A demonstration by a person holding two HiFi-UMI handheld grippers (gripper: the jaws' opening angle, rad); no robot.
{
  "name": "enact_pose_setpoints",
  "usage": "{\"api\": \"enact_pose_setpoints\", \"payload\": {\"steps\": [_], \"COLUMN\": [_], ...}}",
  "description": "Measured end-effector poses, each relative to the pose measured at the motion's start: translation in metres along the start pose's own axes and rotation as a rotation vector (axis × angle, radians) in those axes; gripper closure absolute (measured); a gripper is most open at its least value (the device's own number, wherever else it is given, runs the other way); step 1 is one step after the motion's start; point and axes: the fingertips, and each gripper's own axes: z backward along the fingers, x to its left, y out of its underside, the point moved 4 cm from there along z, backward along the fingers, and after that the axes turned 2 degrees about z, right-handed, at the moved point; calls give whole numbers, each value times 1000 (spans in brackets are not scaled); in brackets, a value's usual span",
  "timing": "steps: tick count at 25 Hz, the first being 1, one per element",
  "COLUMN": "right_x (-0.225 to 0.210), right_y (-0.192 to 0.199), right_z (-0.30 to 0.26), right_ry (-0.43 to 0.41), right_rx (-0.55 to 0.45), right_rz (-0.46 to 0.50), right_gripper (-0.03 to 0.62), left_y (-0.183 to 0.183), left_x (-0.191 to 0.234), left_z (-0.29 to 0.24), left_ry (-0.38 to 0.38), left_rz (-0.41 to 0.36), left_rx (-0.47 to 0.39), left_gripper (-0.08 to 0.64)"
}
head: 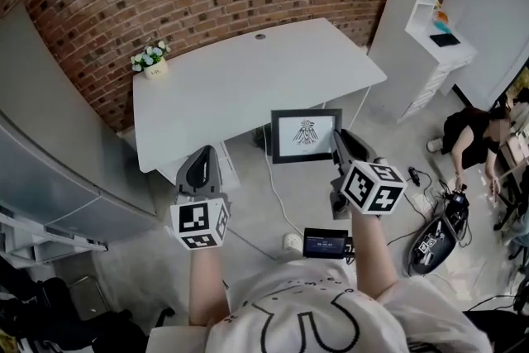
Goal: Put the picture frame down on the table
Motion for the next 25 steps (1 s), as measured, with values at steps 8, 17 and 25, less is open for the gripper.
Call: {"api": "enact_pose_setpoints", "payload": {"steps": [8,17,25], "right_x": [-46,-78,-85], "right_y": [-25,-39,-28], "right_z": [-69,-121,-144], "right_ry": [-46,-94,-114], "right_rx": [13,27,55], "right_rz": [14,2,-19], "right_gripper": [526,526,525], "left_y": [1,8,16], "left_x": [-3,-14,-5], "left_z": [-72,-119,-134], "left_ry": [-64,-100,-130], "left_rz": [16,19,15], "left_rx": [-3,25,45], "left_gripper": [551,551,551]}}
